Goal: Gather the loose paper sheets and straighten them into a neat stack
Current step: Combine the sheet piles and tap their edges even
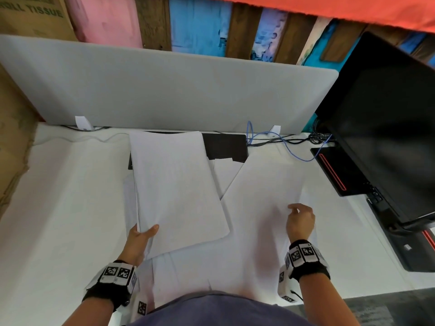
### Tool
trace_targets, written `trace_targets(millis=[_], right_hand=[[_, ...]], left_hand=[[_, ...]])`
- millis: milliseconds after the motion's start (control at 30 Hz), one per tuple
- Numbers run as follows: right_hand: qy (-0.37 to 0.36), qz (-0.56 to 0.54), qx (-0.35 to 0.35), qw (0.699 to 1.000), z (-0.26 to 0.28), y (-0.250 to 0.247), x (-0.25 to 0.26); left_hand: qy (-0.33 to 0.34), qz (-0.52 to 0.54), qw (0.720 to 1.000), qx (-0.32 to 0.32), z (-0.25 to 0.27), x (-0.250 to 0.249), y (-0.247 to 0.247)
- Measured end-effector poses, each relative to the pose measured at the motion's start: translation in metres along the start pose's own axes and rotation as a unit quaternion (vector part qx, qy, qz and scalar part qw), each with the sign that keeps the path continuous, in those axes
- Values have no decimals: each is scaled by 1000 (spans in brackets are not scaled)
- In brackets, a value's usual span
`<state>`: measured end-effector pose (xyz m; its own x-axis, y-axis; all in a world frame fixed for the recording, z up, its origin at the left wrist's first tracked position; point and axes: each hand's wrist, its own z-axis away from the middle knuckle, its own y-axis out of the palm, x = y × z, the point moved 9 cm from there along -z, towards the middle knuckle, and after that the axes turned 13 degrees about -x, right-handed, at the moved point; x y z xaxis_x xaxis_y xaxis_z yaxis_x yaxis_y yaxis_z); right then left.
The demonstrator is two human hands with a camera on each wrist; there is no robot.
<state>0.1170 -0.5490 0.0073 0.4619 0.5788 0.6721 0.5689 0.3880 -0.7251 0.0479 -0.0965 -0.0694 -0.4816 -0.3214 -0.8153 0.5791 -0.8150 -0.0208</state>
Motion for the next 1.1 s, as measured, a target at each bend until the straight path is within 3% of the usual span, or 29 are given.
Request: trace_targets(millis=[133,267,533,633,733,800,900,967,1033,1100], right_hand=[[99,-18,100,990,10,23,-19],[168,61,113,977,19,29,-28],[110,2,100,989,24,44,-11],[91,-23,127,987,38,53,-5],[122,-54,123,983,42,57,-4],[148,-86,175,970,47,70,0],[186,-190,337,903,78,96,16],[192,-196,393,878,102,109,20],[181,-182,411,875,117,117,22],[164,-152,390,893,116,119,19]], left_hand=[[-6,3,1000,3,0,0,0],[-4,8,1000,6,2,-2,1],[8,23,1000,10,1,-4,1],[11,24,1000,5,1,-4,2],[15,22,1000,5,2,-5,3],[15,22,1000,5,-1,-3,1],[9,21,1000,8,-3,0,3],[10,19,1000,10,-2,0,3],[10,16,1000,11,-1,-1,3],[14,9,1000,8,0,-2,2]])
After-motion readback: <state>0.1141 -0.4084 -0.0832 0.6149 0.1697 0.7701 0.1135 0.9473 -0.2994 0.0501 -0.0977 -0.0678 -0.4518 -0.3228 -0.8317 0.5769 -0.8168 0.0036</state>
